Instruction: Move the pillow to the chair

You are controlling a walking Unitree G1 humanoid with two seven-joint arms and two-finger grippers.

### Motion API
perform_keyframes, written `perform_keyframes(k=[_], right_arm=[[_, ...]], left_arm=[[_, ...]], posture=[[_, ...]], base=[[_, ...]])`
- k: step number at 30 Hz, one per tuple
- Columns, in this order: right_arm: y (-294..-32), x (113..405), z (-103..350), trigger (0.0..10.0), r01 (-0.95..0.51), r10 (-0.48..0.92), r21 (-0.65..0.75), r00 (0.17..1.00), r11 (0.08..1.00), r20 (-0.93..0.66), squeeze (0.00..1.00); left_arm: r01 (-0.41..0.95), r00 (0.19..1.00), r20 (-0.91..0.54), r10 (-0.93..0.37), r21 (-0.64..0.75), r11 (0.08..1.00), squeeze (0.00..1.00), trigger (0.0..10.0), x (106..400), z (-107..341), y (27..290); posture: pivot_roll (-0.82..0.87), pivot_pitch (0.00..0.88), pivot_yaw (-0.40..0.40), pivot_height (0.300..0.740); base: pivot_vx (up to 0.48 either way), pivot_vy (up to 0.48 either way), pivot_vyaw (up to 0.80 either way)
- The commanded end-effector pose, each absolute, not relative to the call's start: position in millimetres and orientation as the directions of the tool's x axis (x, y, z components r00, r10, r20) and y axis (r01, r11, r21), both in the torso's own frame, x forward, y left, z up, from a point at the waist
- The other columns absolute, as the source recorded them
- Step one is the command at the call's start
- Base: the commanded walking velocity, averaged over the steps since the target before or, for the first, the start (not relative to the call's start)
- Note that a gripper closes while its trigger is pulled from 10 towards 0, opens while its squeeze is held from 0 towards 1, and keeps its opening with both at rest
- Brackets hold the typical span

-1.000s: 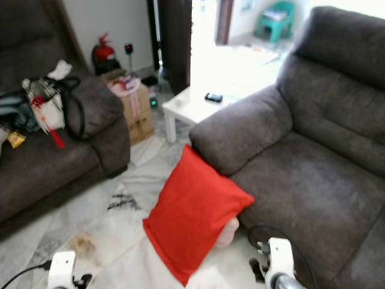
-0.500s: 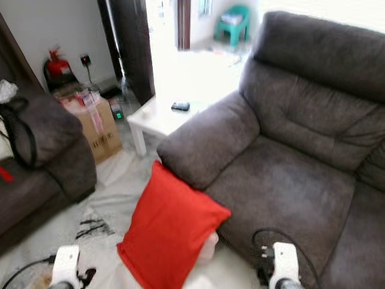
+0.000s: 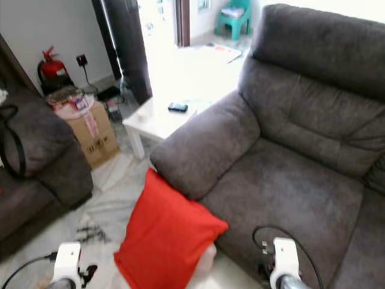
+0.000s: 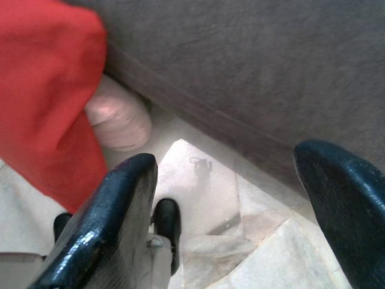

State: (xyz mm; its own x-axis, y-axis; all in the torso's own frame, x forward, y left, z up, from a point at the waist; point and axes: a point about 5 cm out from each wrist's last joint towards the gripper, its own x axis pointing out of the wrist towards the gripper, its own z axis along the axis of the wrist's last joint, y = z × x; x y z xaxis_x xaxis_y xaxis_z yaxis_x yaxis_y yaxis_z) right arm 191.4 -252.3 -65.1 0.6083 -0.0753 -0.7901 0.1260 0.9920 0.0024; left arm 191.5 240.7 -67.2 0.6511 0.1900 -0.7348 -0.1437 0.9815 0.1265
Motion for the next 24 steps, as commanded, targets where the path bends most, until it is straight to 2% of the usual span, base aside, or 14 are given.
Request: perform_keyframes(k=[1,18,24], right_arm=[[-251.1,189.1,-66.5,10.0,0.111,-0.07,-0.003,0.607,0.994,-0.791,0.0],[-251.1,189.0,-66.6,10.0,0.112,-0.066,0.002,0.607,0.994,-0.792,0.0],[-251.0,188.9,-66.6,10.0,0.114,-0.066,0.004,0.606,0.993,-0.792,0.0]], left_arm=[[-0.142,0.638,-0.745,0.196,0.137,0.98,0.0,10.0,187.7,-68.6,243.6],[-0.145,0.642,-0.741,0.196,0.133,0.98,0.0,10.0,188.1,-68.3,243.5],[-0.146,0.644,-0.74,0.196,0.132,0.98,0.0,10.0,188.2,-68.2,243.5]], posture=[[0.0,0.044,0.02,0.74],[0.0,0.05,0.017,0.74],[0.0,0.05,0.018,0.74]], base=[[0.0,0.0,0.8],[0.0,0.0,0.79],[0.0,0.0,0.42]])
